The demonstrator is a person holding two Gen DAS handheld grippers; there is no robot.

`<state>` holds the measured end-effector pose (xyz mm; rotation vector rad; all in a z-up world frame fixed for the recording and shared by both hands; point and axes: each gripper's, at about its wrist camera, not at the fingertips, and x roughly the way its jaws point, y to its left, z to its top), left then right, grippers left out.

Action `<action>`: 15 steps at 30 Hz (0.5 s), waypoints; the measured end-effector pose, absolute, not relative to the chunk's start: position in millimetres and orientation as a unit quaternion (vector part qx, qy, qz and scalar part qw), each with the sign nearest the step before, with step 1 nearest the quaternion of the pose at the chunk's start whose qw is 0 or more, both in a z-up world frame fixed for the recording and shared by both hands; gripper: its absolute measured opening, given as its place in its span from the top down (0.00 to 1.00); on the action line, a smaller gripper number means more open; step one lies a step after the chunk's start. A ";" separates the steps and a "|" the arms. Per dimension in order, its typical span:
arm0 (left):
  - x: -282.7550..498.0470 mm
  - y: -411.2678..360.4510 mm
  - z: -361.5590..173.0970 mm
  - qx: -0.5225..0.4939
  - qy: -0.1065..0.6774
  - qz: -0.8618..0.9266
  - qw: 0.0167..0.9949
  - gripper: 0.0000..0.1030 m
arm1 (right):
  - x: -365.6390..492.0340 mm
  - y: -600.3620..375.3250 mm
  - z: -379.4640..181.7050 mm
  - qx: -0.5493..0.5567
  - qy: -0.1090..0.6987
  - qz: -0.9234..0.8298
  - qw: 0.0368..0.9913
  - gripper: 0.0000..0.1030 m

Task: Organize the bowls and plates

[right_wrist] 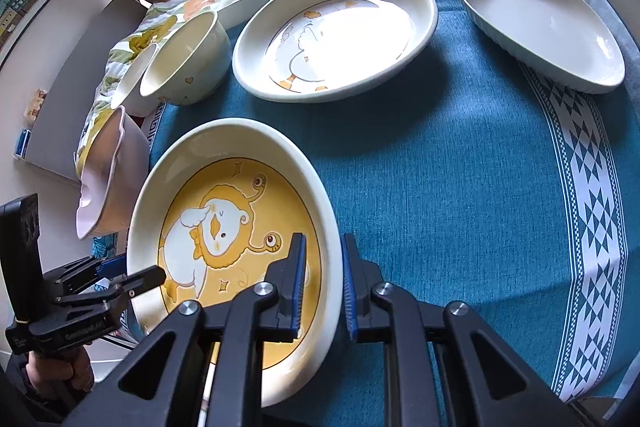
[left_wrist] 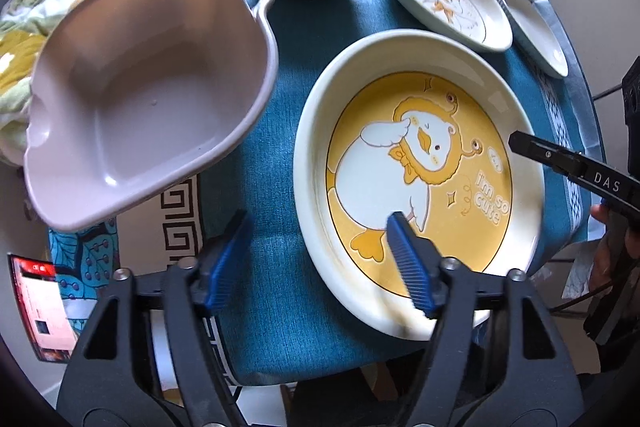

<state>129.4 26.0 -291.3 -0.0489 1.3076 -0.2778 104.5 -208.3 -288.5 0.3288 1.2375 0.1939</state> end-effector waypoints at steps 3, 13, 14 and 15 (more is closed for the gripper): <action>124.6 24.4 -287.6 -0.014 0.603 -0.120 0.788 0.27 | 102.6 -211.4 -285.8 0.152 0.571 0.094 0.801 0.67; 96.6 9.7 -232.2 -0.016 0.565 -0.124 0.815 0.16 | 78.6 -217.6 -239.6 0.126 0.514 0.097 0.843 0.03; 95.5 7.4 -222.3 -0.015 0.556 -0.129 0.821 0.16 | 76.3 -217.4 -232.8 0.120 0.508 0.100 0.847 0.03; 95.0 4.1 -212.5 -0.015 0.546 -0.135 0.827 0.16 | 74.7 -218.1 -225.4 0.114 0.501 0.103 0.852 0.03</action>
